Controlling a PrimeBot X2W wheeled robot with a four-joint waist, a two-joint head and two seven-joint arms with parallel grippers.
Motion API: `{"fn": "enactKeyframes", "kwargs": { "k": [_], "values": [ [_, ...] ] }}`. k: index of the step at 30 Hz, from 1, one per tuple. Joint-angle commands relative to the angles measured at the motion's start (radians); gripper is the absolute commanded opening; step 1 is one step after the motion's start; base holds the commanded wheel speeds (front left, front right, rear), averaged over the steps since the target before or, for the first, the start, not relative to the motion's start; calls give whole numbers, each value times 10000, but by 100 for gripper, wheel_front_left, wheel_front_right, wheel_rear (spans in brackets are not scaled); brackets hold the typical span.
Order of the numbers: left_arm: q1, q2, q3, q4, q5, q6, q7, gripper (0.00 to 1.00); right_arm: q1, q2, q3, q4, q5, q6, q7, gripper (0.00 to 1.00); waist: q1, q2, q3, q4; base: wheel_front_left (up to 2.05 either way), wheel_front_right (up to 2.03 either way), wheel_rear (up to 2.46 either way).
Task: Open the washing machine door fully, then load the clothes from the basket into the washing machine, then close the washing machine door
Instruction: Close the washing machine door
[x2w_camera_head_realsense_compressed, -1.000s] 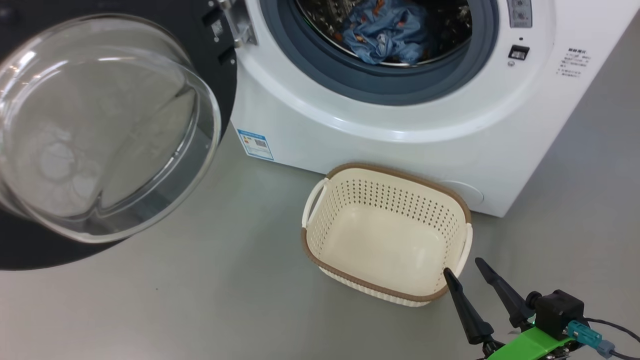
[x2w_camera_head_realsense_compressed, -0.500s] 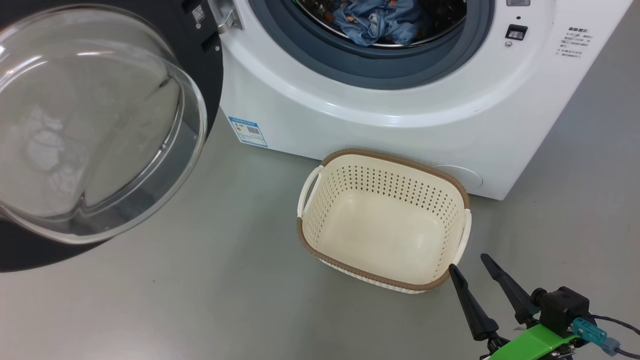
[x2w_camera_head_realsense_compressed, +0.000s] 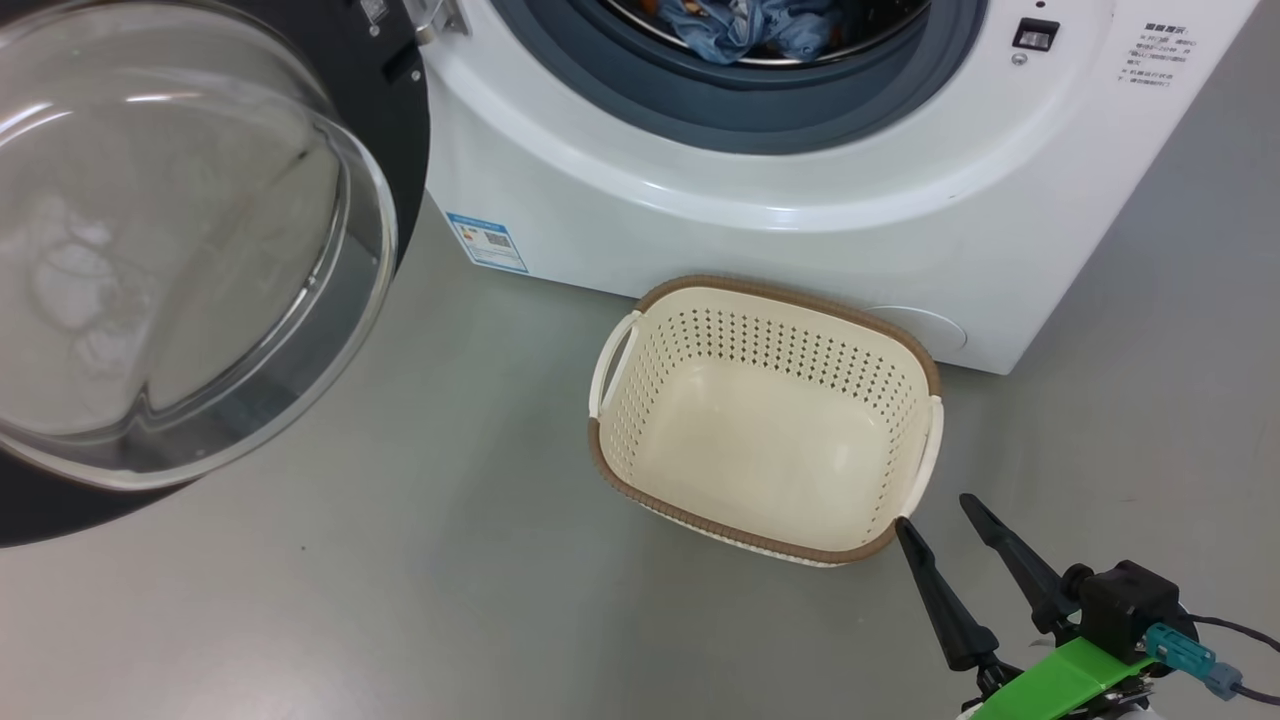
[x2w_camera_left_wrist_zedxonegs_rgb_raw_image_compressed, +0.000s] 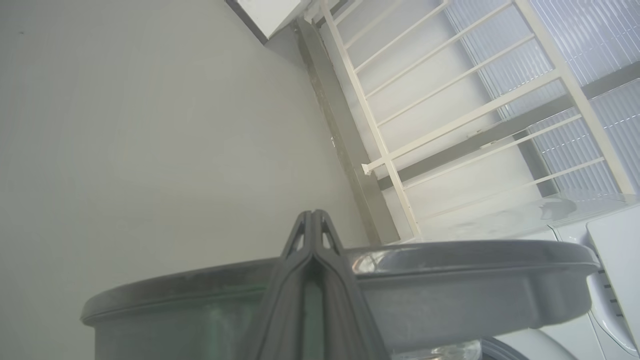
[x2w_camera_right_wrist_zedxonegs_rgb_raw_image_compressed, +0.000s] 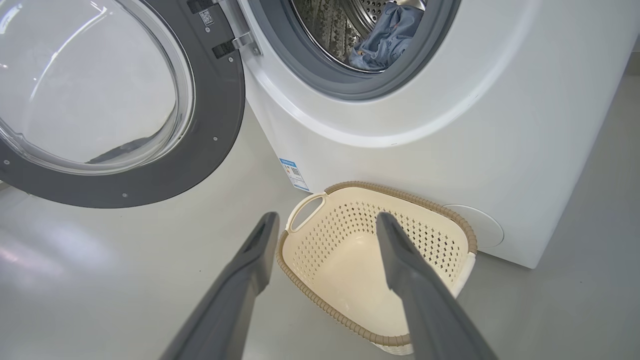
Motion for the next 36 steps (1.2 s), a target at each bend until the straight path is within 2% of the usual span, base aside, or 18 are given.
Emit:
{"fn": "enactKeyframes", "kwargs": {
  "k": [1,6,36],
  "values": [
    [-245,698,175,-196,-51,-28,138,0,-198,-102,225,-259,-188,27,-48,100,-1,0,20,-14,0,0,0],
    [-206,646,47,-297,-167,-28,517,0,-185,-90,163,-268,-211,27,-48,100,-1,0,38,-10,0,0,0],
    [762,836,-637,-2072,-1319,-29,4881,0,149,304,-96,-278,-140,27,-48,100,-1,0,-739,223,0,0,0]
  ]
}}
